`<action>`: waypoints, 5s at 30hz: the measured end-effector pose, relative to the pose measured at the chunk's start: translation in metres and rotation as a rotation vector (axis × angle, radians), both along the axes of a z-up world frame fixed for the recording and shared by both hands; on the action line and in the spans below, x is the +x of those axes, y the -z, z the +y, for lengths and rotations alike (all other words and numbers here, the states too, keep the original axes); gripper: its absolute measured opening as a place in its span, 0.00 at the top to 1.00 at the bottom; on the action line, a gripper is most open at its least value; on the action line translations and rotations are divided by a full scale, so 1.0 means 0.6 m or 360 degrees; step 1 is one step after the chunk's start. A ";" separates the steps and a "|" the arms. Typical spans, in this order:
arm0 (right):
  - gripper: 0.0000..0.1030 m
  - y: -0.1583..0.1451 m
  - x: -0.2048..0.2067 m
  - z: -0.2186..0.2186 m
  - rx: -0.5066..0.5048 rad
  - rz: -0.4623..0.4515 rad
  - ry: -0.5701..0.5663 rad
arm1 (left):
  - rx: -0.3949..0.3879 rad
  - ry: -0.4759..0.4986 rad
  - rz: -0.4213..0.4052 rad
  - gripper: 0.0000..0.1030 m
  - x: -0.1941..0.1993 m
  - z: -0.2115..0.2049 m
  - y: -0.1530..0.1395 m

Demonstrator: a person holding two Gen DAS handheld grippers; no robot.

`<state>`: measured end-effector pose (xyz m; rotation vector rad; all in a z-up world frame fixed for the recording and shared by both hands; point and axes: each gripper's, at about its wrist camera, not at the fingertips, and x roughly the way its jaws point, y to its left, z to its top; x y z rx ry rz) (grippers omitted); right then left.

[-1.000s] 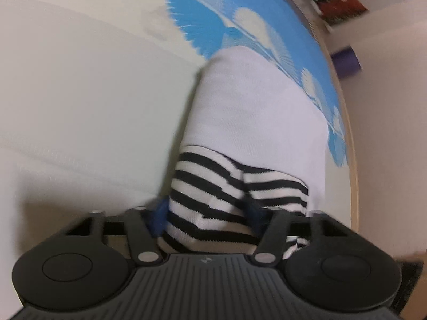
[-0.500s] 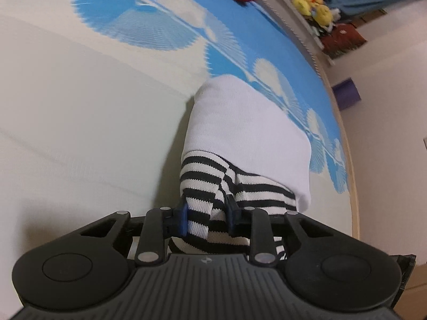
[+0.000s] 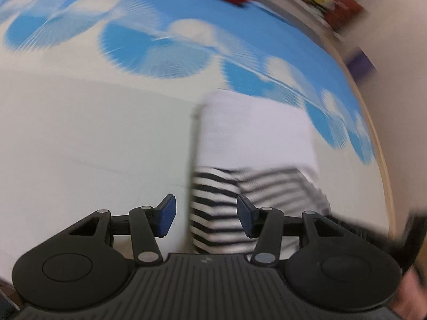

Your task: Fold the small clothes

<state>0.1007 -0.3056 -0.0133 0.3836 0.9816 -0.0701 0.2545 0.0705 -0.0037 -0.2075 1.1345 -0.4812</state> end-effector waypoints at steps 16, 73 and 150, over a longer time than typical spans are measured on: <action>0.96 0.037 -0.019 0.005 0.0070 0.0233 -0.0172 | 0.0246 0.0258 -0.0091 0.55 -0.070 -0.080 0.083; 0.11 -0.149 -0.160 0.019 -0.0549 -0.0508 -0.0083 | 0.0535 -0.0107 -0.0794 0.00 -0.322 -0.189 -0.054; 0.13 -0.034 -0.142 0.075 -0.0566 -0.0222 -0.0187 | 0.0458 -0.0257 -0.0367 0.00 -0.255 -0.171 0.054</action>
